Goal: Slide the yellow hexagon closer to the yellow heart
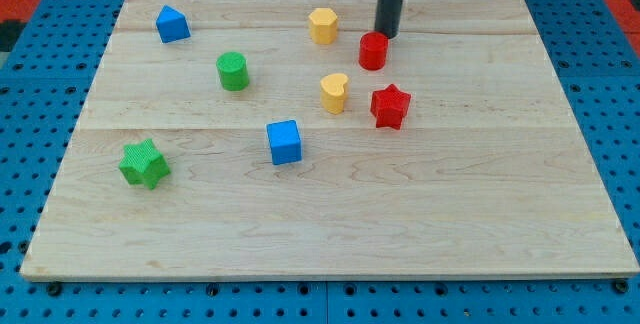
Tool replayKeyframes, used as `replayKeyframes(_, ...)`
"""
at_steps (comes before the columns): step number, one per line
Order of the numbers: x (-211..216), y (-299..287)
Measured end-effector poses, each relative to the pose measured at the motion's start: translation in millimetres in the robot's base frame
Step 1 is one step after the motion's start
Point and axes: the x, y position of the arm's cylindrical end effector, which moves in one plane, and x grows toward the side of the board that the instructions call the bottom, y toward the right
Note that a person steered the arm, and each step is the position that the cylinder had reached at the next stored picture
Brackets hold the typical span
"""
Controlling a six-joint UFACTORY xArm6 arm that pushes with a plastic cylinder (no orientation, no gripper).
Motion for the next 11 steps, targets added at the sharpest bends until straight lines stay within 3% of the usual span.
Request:
replayKeyframes(2, 53.3, -2.5)
replayKeyframes(3, 21.3, 35.3)
replayKeyframes(4, -49.5, 35.5)
replayKeyframes(5, -73.4, -1.6)
replayKeyframes(7, -26.2, -50.6)
replayKeyframes(9, -44.9, -93.3)
replayKeyframes(11, 25.3, -92.3)
